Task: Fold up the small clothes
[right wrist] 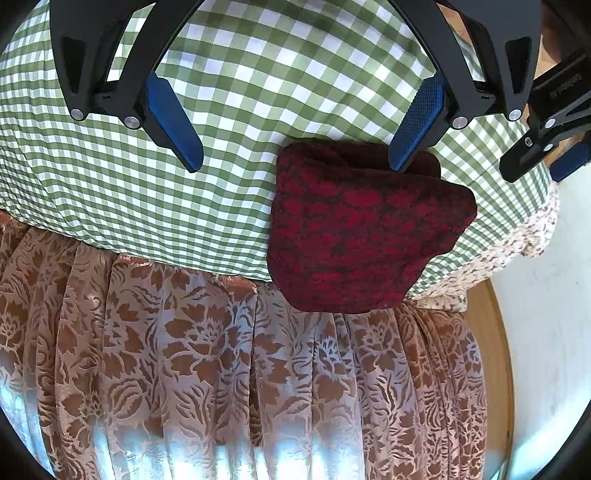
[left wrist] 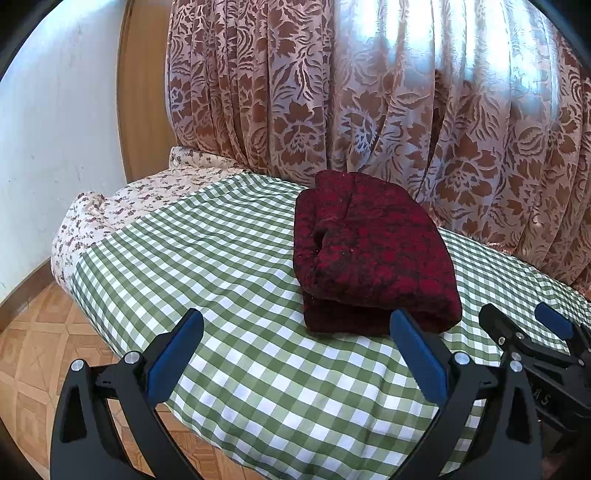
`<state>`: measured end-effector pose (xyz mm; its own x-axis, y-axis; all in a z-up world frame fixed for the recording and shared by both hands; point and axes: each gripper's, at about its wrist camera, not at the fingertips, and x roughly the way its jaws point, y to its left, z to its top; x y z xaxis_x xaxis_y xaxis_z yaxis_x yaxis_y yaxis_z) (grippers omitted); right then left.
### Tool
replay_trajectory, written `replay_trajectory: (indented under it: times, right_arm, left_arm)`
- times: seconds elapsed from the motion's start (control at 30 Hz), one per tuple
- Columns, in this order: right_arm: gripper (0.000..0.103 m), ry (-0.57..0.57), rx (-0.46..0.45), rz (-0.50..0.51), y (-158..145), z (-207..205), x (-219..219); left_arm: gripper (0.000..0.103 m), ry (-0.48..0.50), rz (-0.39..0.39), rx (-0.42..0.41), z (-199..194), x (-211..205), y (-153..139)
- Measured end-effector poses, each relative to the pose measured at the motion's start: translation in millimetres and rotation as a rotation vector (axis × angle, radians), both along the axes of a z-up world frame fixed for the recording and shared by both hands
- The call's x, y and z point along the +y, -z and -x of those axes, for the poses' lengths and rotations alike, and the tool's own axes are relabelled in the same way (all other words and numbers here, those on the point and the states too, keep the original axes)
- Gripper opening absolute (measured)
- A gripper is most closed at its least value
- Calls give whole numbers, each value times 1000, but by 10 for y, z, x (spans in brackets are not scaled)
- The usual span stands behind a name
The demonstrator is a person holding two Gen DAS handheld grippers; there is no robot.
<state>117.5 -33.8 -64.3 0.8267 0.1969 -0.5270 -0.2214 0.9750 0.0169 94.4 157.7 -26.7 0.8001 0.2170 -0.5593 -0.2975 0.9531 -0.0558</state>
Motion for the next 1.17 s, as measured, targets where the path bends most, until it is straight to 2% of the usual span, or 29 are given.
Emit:
replay_trajectory:
  times: [0.8,1.17]
  right_arm:
    - [99,-21,18,-9,63,-20,58]
    - [99,-11,21,-17,92,-53,56]
  left_arm:
    - [100,-27,24,-11,-1,103,0]
    - [101,-42,26,20,-61,144,77]
